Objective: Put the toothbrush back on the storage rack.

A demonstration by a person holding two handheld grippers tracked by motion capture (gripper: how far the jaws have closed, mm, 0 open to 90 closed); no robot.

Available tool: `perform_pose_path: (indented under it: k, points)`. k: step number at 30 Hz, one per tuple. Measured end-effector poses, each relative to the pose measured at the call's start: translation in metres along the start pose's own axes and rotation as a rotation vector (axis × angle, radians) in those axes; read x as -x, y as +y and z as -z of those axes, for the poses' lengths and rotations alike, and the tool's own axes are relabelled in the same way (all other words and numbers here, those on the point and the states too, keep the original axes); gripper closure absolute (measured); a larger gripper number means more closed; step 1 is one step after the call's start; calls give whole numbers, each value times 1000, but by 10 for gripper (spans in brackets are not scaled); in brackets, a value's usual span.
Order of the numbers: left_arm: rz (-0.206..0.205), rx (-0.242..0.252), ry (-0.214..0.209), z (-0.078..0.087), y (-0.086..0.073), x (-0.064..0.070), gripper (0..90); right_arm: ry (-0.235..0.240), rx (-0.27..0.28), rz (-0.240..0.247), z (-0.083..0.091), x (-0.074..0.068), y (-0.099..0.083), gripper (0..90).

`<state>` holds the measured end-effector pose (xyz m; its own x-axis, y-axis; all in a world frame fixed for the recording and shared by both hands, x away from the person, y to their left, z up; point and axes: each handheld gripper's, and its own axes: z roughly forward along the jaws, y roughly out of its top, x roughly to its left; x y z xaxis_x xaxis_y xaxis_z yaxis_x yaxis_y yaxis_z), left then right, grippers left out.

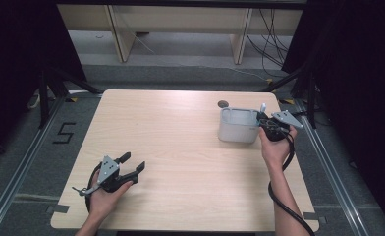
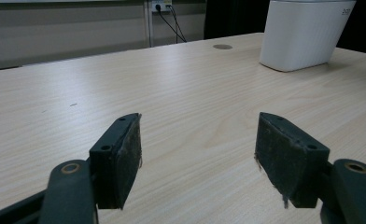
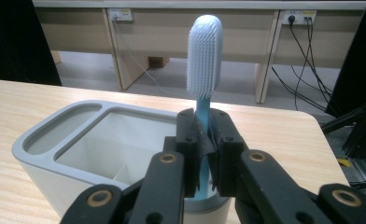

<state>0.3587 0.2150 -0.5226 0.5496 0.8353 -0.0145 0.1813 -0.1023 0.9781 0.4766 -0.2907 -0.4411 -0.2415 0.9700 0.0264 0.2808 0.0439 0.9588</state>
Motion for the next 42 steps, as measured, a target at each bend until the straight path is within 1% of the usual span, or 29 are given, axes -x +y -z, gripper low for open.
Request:
perform_pose_path:
  k: [1,6,7,9,10,14,16,17,18,19,20,21,22,23,24,25,26,27,28,31,32,33,34,35,37,39,40,41,42]
  points:
    - [1,2,-2,0,0,0,310,-2,2,-23,0,-2,-1,837]
    - [2,3,-2,0,0,0,310,8,1,-8,0,-1,-3,837]
    - [1,0,0,0,0,0,310,-8,1,0,0,-1,-3,836]
    - [1,0,0,0,0,0,310,2,9,-10,0,-2,-3,836]
    - [0,6,-2,-1,0,0,310,-6,-6,-23,2,-3,-3,836]
    - [1,0,0,0,0,0,310,3,14,2,2,-2,-4,834]
    - [1,0,0,0,0,0,310,15,7,-7,3,-3,-4,833]
    - [0,0,0,0,0,0,310,2,12,12,4,-3,-4,833]
    - [1,18,-10,-2,-1,0,310,3,14,-6,4,-4,-5,832]
    - [-2,14,-6,-1,0,0,310,4,6,-27,5,-6,-5,832]
    - [2,12,-5,-1,0,0,311,5,12,2,5,-4,-5,831]
    - [0,-1,0,0,0,0,310,10,12,-6,5,-4,-5,830]
    - [1,19,-10,-2,-1,0,310,0,18,11,5,-3,-5,828]
    - [-2,20,-4,-2,0,0,310,2,14,9,6,-3,-5,826]
    - [-2,12,-5,-1,0,0,310,1,8,-27,6,-6,-6,823]
    - [-1,1,-2,0,0,0,310,1,9,-22,6,-5,-6,820]
    - [2,0,0,0,0,0,310,3,8,-1,6,-3,-6,816]
    - [0,1,0,0,0,0,310,5,8,-12,6,-3,-7,812]
    - [-1,1,0,0,0,0,310,5,4,-4,7,-2,-7,806]
    - [1,0,0,0,0,0,310,-5,5,-14,8,-3,-8,784]
    - [0,0,0,0,0,0,310,-10,15,10,8,-2,-8,773]
    - [1,0,-1,0,0,0,310,-10,12,-19,8,-4,-8,762]
    - [0,0,0,0,0,0,310,-13,11,-1,9,-2,-8,751]
    - [1,0,0,0,0,0,310,-2,11,-6,9,-2,-8,736]
    - [1,2,0,0,0,0,310,-16,6,12,11,-3,-7,705]
    - [2,2,0,0,0,0,310,-29,9,-3,12,-4,-7,664]
    - [1,1,1,0,0,0,310,-29,11,13,12,-3,-7,648]
    - [0,1,0,0,0,0,310,-40,17,2,13,-5,-7,626]
    - [0,1,1,0,0,0,310,-46,18,19,13,-4,-7,609]
